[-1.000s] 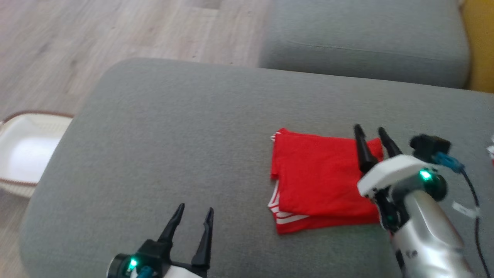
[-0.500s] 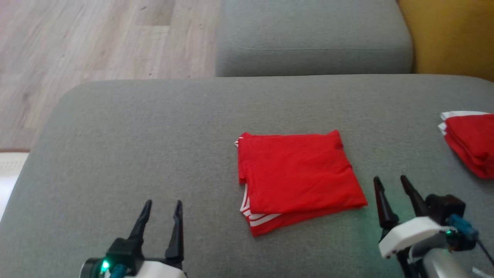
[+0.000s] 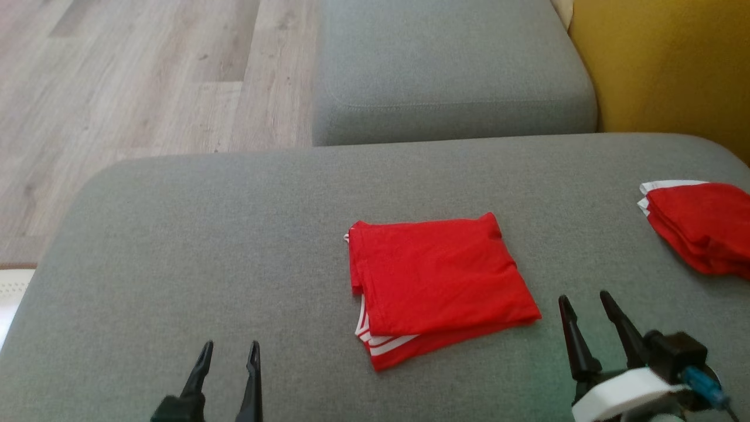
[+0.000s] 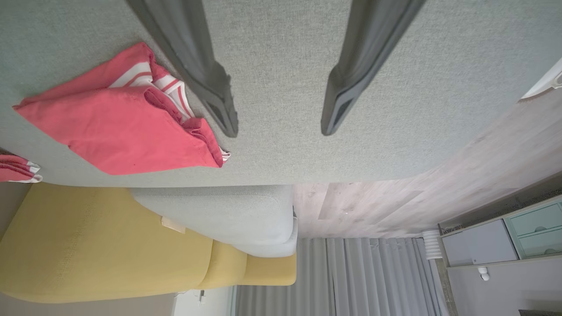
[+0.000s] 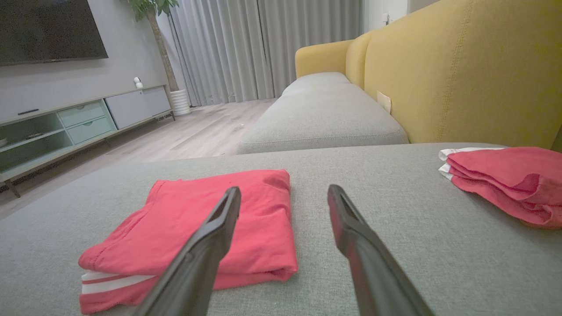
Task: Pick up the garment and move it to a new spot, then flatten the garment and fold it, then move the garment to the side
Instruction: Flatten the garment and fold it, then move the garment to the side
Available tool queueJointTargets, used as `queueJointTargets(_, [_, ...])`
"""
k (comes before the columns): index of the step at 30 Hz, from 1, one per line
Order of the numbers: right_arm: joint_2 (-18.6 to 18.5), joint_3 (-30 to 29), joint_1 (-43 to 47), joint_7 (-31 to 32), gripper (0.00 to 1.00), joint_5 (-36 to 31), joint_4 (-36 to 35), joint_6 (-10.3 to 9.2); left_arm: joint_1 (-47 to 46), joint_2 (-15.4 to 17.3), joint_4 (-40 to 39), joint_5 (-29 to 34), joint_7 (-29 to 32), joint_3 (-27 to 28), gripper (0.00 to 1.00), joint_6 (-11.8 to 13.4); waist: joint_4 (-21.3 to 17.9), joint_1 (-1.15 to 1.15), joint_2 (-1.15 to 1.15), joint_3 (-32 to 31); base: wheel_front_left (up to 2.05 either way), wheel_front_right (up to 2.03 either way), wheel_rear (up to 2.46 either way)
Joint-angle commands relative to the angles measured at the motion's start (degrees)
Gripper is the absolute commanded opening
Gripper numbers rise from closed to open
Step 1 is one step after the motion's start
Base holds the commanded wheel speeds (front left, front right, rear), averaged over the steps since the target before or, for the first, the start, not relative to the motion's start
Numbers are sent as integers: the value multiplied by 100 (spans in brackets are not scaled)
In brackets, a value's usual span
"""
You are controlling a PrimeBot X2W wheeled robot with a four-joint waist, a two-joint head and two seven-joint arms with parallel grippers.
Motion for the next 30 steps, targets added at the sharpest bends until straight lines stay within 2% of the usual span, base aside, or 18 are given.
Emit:
queueJointTargets(1, [-23,71,-142,-77,100,-66,-232,-5,-176,-13,-167,72,-71,218,100,-19,2,0,0,-25,0,0,0])
queueJointTargets(15, [105,117,169,-78,100,-176,-352,-5,4,-22,-110,262,-71,264,100,-175,27,0,0,-133,0,0,0])
queueJointTargets(30, [76,125,230,-78,100,-161,-416,-5,5,-47,-94,289,-71,242,100,-198,32,0,0,-158,0,0,0])
